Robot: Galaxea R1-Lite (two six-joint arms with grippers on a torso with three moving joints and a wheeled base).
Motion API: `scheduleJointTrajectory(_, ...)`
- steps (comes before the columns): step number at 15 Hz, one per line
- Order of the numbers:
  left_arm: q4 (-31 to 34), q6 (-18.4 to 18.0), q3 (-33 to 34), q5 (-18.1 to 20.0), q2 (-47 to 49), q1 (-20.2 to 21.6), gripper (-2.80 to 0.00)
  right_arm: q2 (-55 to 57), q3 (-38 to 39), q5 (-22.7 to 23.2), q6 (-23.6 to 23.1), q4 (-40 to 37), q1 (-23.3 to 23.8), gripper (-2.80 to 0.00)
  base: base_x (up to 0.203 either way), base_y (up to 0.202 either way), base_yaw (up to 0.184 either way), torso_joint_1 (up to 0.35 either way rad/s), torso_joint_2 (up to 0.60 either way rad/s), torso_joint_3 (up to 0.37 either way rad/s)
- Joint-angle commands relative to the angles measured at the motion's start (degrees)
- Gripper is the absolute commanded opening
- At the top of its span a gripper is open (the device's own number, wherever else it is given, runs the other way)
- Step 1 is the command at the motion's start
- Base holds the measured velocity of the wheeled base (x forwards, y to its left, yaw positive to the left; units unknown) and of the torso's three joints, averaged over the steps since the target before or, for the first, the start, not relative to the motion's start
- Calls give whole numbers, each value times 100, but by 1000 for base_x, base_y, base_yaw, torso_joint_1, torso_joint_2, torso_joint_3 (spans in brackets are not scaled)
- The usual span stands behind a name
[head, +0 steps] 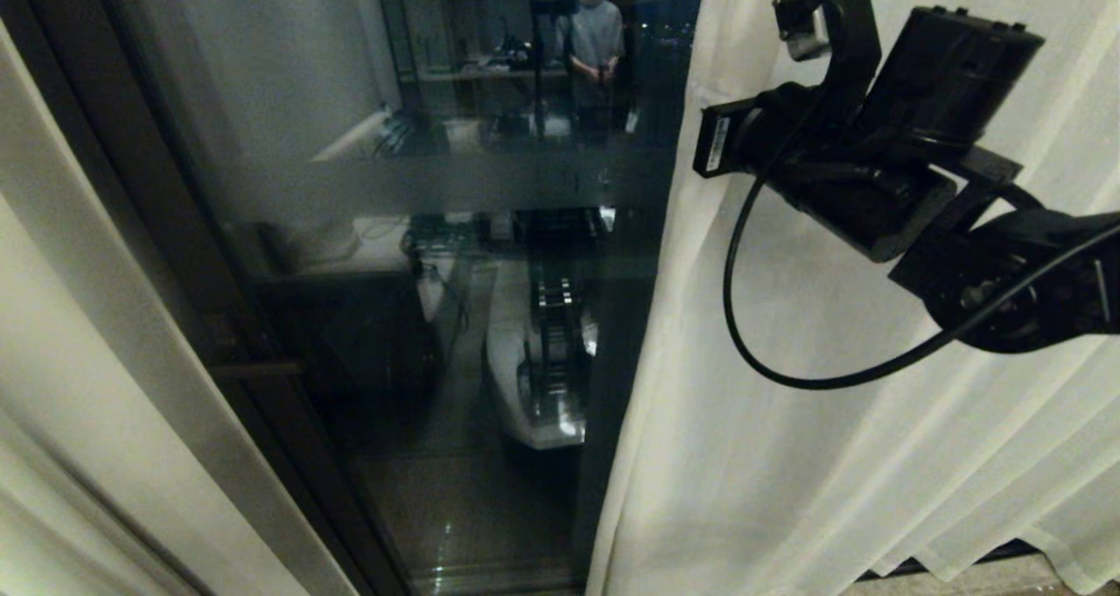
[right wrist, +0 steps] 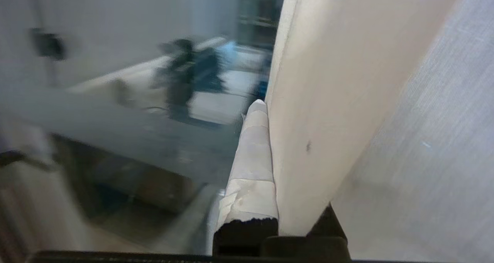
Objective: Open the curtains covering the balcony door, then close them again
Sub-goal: Close the inner curtains on both sides
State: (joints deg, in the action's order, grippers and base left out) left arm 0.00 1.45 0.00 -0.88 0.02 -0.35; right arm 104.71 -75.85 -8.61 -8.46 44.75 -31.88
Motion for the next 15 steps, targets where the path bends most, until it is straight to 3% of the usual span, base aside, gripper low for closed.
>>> scheduleJointTrajectory(1,0,4,0,0,-2,0,-280,-102,49,-46,-7,46,224,-280,0,0,0,0,0,0)
scheduleJointTrajectory(5,9,4,0,0,-2,0,-280,-256,430,-53,-14,-4,1008,-280,0,0,0,0,0,0)
scheduleJointTrajectory(8,0,4,0,0,-2,0,-280,-275,650,-44,-24,14,1167,-280,0,0,0,0,0,0)
scheduleJointTrajectory(9,0,4,0,0,-2,0,-280,-275,667,-27,-24,33,1158,0,0,0,0,0,0,0)
scheduleJointTrajectory(15,0,4,0,0,-2,0,-280,-458,879,-44,-34,62,1158,0,0,0,0,0,0,0)
